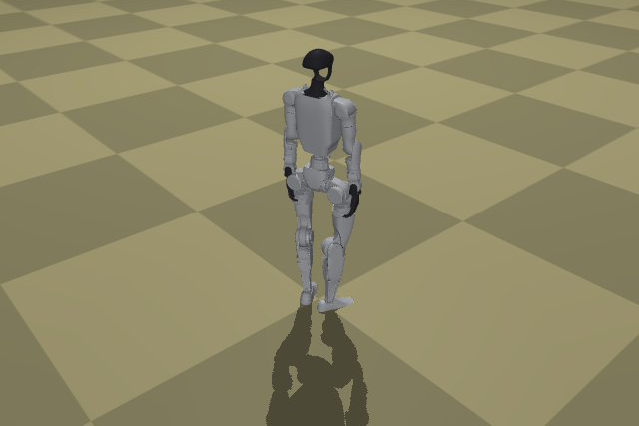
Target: Upper body actions
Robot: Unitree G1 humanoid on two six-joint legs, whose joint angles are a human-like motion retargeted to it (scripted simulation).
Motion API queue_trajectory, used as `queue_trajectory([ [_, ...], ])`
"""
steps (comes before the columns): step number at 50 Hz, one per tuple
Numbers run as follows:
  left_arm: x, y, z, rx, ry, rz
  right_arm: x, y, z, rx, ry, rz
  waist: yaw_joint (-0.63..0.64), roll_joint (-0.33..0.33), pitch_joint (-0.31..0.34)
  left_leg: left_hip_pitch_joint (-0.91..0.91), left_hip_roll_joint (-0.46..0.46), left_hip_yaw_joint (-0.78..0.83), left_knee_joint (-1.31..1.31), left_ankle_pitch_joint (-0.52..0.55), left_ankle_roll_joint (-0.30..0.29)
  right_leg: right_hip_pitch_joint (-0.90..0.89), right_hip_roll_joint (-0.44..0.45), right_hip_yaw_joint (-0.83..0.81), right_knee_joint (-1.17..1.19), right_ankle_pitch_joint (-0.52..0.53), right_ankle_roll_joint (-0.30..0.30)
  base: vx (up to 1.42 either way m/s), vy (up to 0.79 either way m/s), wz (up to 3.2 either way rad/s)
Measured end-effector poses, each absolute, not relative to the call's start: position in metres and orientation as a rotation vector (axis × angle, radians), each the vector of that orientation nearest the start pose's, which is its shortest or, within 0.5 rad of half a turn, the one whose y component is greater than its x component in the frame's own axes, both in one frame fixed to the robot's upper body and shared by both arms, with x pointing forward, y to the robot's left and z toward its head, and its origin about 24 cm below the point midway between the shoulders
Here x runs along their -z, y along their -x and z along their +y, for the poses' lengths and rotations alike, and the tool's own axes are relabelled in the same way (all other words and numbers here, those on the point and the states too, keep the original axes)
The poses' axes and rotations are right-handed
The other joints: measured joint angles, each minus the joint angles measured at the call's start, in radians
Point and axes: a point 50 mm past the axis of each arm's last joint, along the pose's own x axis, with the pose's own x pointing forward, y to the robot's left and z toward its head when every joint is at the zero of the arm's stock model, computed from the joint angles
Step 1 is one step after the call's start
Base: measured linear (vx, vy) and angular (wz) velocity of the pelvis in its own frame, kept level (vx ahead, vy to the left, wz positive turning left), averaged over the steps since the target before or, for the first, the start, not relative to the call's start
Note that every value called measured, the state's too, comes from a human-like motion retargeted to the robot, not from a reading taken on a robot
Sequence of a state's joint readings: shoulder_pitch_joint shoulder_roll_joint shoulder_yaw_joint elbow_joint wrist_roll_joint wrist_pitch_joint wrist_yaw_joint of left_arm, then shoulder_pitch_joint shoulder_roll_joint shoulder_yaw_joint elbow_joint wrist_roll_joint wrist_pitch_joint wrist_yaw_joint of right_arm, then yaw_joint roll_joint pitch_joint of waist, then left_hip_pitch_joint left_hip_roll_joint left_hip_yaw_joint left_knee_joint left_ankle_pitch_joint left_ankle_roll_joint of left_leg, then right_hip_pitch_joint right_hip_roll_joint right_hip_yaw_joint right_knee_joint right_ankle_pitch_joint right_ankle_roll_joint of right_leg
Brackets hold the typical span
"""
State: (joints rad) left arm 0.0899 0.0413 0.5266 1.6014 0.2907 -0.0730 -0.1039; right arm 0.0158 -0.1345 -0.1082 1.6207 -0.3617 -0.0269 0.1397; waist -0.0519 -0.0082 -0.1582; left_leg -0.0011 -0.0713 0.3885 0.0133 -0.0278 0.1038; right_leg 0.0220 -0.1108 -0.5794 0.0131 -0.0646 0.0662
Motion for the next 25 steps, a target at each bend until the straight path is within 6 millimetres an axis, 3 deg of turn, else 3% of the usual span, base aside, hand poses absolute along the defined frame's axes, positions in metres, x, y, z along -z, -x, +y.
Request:
queue_trajectory([
  [25,0.1803,0.0277,0.1601,-0.138,0.249,1.587,0.1769,0.0093,-0.1999,-0.21,0.187,1.658,-0.009,0.004,-0.013,0.007,0.019,0.035,-0.006,0.018,-0.015,-0.015,0.015,0.039,0.002,0.001,-0.005,0.0,0.0,0.0],
])
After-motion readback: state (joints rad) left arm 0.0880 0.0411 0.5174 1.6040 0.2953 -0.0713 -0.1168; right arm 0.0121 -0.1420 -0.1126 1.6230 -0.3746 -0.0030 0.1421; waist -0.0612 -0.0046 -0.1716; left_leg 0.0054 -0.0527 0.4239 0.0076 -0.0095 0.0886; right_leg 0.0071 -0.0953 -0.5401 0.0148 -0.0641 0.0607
